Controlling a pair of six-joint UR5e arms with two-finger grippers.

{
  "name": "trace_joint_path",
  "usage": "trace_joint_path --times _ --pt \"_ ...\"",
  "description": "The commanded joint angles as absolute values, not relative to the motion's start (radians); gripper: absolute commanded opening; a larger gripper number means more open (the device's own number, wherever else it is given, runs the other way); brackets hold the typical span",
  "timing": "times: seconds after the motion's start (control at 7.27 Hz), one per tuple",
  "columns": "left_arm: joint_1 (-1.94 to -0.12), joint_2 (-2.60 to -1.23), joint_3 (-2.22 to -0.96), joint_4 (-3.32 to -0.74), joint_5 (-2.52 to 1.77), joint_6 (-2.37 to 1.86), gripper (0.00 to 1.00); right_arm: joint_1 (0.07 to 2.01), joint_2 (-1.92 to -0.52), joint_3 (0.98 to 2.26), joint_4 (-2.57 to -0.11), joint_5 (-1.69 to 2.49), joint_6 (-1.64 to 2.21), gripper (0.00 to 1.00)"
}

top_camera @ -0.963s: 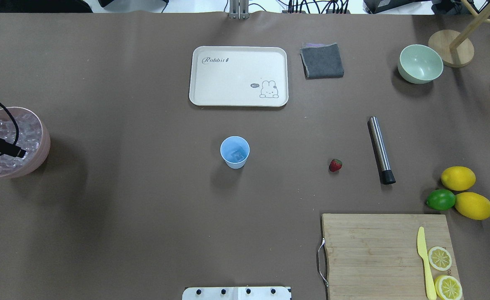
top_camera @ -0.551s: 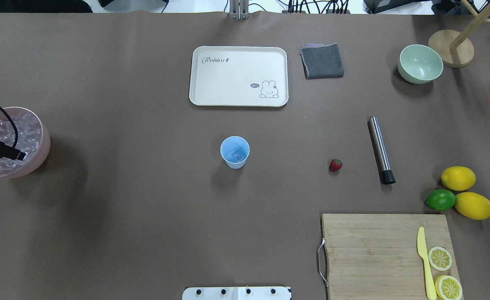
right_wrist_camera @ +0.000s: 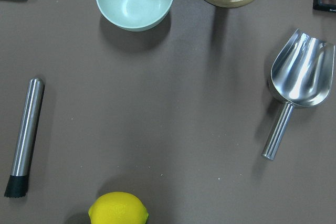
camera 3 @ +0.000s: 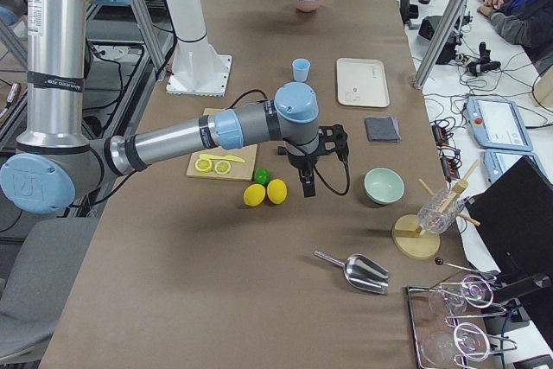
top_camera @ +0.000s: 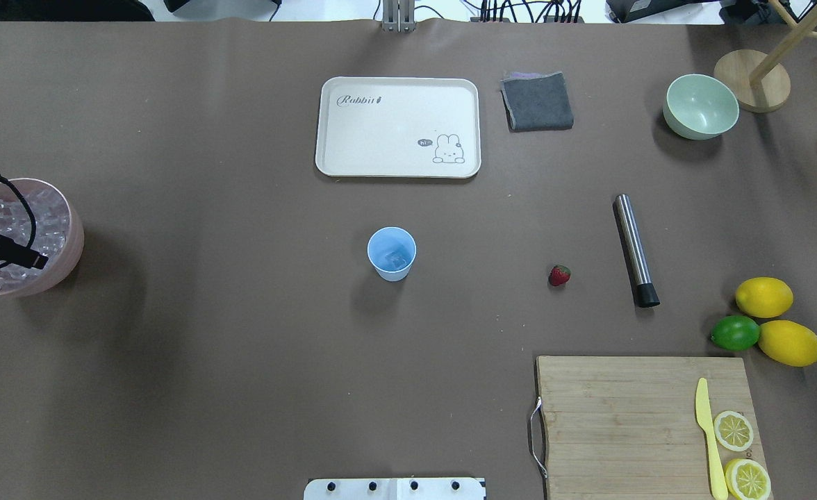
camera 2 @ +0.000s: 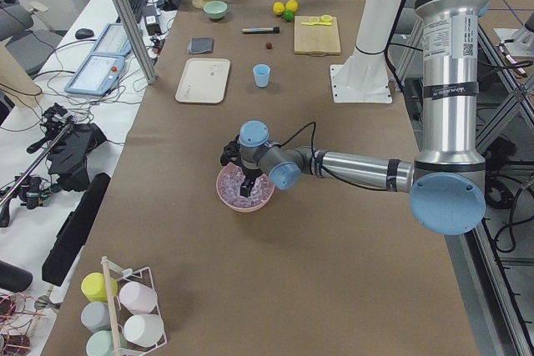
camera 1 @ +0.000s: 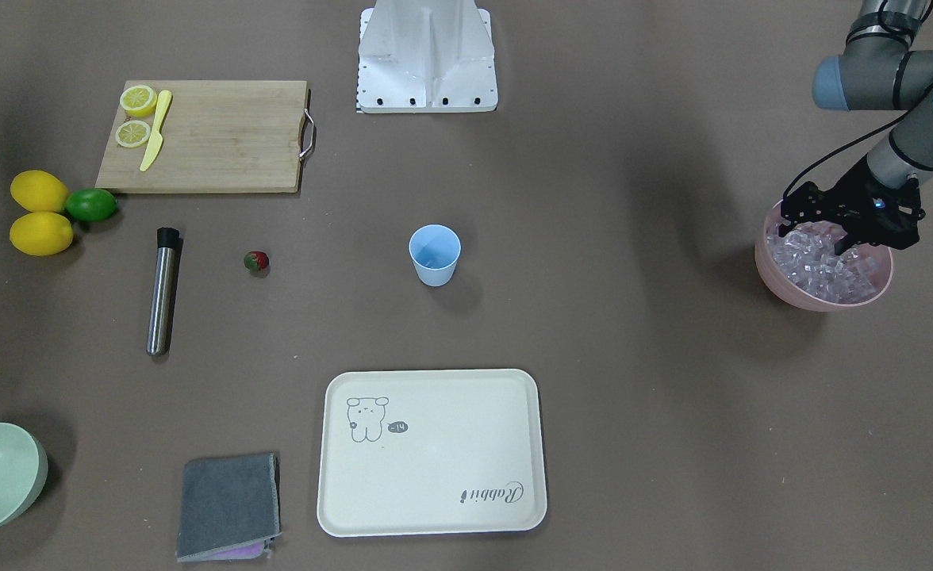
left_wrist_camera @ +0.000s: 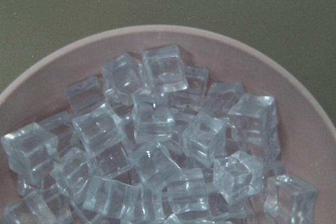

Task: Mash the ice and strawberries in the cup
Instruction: 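Lower the left gripper into the ice and grasp another cube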

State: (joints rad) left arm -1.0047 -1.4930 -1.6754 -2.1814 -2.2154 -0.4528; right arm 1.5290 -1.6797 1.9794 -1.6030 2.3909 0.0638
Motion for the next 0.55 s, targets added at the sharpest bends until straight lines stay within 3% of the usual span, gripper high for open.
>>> trace_joint_path --times 0.0,0.14,0.41 --pt "-1.003 -1.494 -1.68 -2.186 -2.218 -0.453 0.88 1.528 -1.68 1.979 -1.603 2.39 0.064 1.0" --pt "-1.002 -1.493 -1.678 -2.2 -2.218 -0.453 0.82 1.528 -1.68 1.979 -1.603 2.39 0.064 1.0" --pt "-1.002 -1.489 -1.678 -2.204 -2.217 -0.451 0.79 1.528 -1.68 1.98 -1.603 2.39 0.064 1.0"
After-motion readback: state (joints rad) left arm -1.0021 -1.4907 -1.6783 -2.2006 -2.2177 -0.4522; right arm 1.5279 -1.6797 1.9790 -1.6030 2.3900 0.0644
